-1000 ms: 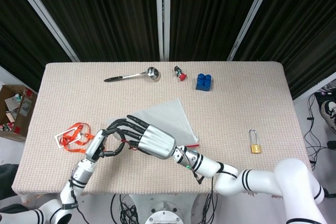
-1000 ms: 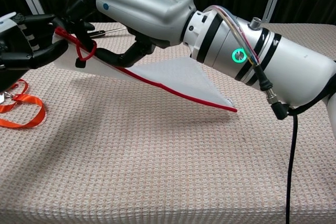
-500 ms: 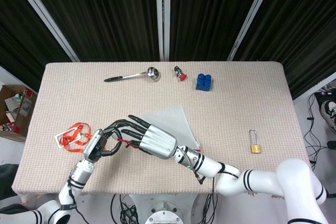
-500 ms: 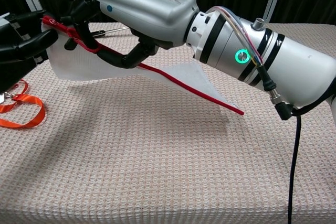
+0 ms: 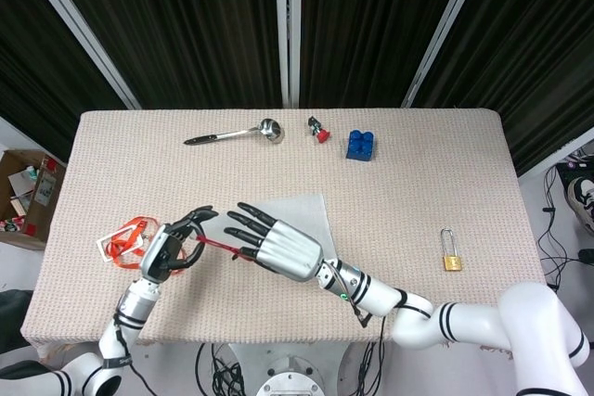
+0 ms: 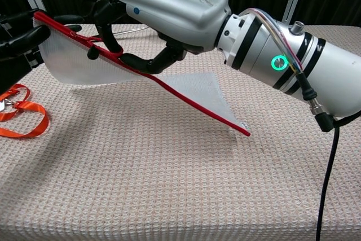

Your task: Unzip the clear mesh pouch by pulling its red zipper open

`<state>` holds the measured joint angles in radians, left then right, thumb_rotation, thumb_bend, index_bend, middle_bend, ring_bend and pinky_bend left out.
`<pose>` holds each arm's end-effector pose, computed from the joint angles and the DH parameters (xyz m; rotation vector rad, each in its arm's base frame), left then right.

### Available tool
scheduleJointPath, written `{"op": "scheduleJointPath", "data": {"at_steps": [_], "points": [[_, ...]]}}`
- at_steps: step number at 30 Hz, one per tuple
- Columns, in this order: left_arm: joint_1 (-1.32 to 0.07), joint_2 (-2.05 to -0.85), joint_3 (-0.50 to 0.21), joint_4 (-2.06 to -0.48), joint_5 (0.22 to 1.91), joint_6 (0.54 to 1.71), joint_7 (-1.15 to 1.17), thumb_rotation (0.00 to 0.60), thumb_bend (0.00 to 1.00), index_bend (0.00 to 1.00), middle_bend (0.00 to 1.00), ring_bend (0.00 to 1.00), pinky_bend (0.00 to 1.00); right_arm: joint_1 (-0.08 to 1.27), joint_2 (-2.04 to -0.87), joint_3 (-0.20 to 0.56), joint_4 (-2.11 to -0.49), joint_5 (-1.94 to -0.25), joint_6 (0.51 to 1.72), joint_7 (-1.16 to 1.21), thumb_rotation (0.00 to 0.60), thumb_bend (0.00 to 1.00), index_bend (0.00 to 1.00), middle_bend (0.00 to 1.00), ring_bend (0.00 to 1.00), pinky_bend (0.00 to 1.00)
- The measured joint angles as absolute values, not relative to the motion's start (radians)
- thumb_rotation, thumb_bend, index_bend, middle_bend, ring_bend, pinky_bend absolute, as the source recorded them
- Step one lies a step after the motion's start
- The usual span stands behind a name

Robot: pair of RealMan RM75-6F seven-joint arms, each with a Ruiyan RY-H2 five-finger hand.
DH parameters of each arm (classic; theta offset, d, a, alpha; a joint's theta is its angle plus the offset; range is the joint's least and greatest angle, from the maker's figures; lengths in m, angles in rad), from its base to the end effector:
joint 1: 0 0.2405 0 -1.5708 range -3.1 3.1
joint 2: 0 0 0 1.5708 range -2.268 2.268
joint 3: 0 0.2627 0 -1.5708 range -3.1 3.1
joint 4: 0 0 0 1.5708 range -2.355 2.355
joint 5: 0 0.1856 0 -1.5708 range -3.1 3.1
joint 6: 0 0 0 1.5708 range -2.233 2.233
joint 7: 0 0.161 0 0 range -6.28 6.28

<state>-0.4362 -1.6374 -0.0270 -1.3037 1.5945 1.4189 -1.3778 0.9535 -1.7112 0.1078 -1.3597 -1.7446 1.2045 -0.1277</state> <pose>-0.2029 0.2761 0.0209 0.9366 2.1466 2.0625 -0.0055 -0.3073 -0.0236 2.1940 -0.3011 1.5772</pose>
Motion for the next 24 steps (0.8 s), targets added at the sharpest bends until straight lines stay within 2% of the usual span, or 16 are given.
{"op": "scheduleJointPath", "data": {"at_steps": [16, 24], "points": [[-0.428, -1.621, -0.061, -1.297, 1.547, 1.385, -1.482, 0.6, 0.49, 0.72, 0.27, 0.12, 0.16, 0.906, -1.675, 0.073, -1.375, -1.756, 1.221, -0.128, 0.6, 0.5, 0.86, 0.19, 0.0, 0.0], [-0.42, -1.61, -0.081, -1.287, 1.513, 1.359, -1.508, 0.6, 0.49, 0.72, 0.27, 0.12, 0.16, 0.842, -1.616, 0.02, -1.396, -1.766, 1.251, -0.133, 0.6, 0.5, 0.86, 0.19, 0.0, 0.0]]}}
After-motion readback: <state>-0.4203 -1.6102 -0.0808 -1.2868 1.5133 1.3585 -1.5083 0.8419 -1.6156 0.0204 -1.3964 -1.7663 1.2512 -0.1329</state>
